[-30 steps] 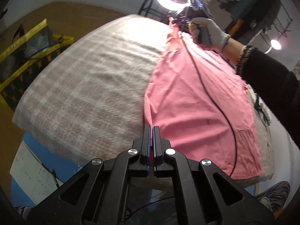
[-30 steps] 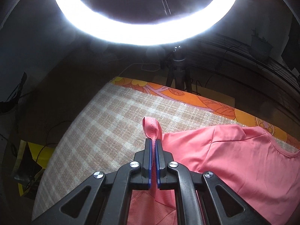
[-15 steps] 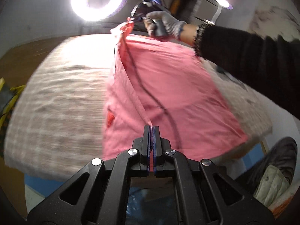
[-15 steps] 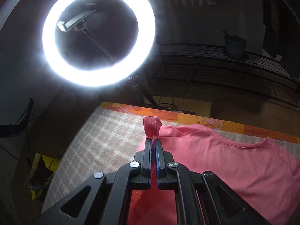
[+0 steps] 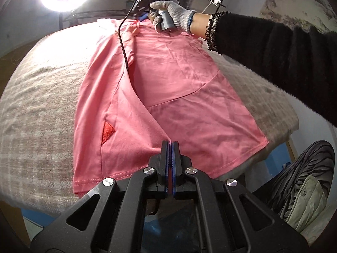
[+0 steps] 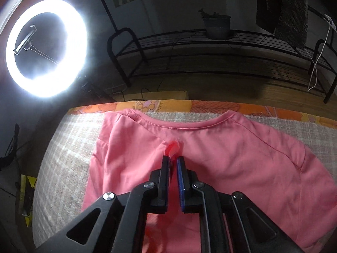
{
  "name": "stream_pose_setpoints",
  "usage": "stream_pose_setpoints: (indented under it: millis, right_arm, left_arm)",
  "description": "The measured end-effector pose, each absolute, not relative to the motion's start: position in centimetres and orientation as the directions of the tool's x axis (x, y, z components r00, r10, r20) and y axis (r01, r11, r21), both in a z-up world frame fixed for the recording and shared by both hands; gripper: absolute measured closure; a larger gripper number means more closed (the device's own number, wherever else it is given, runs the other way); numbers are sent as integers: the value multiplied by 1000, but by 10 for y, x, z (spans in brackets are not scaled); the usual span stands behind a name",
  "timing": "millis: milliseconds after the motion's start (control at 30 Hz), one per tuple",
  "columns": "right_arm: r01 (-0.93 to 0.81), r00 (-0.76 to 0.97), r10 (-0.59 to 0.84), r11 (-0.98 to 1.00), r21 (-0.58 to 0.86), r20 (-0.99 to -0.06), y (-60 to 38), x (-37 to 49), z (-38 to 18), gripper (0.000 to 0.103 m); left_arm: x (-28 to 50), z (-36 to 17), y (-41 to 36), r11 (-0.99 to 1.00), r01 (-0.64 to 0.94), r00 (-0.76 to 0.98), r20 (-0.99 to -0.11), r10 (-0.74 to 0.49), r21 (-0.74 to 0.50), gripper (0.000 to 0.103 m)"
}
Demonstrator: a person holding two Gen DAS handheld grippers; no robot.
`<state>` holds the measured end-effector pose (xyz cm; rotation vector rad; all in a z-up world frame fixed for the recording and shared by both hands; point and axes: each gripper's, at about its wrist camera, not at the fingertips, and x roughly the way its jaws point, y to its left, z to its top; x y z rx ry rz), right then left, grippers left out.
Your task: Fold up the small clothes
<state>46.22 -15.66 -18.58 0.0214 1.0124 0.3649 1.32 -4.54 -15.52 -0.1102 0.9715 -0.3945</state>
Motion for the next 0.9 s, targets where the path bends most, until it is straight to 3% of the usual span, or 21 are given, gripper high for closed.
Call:
stream_pose_setpoints:
  millis: [33,67,300,467,533,567,600,767,900]
  right_arm:
    - [-288,474,299,941,175,-828,-159,462,-184,61]
    - [-290,479,302,941,177,-824,-164,459,-180,60]
    - [-354,527,385,910,216,-758,-216,414,-134,60]
    - [-421,520,516,848,321,-681,-267,348,-90,60]
    - [-442,518,566,819,365,-641,-286,313,-71,60]
    - [-452,516,583,808,379,-628,-292,296,-63,60]
    - [-456,517,590,803,384,-620,-298,278,-56,60]
    - [-469,464,585,799,376,-665,-304,183,-53,60]
    - [-473,365,589,784,401,-721,-284,112,-89,60]
  left_arm:
    - [13,-155,-47,924,280,500,-781,-373,-261,103]
    - [12,-154,-48,924,284,504,-780,-370,-255,103]
    - [9,-150,-42,931,278,524,-776,-352,-235,103]
    - [9,-155,-45,918,294,489,-783,-384,-267,103]
    - [7,-158,-52,904,314,443,-797,-409,-289,90]
    - [4,-159,-54,895,326,422,-800,-427,-306,76]
    - [0,-157,-55,888,335,422,-792,-441,-316,71]
    - [-26,-131,-33,880,367,478,-750,-457,-302,71]
    - [-20,-125,20,939,206,539,-769,-343,-274,71]
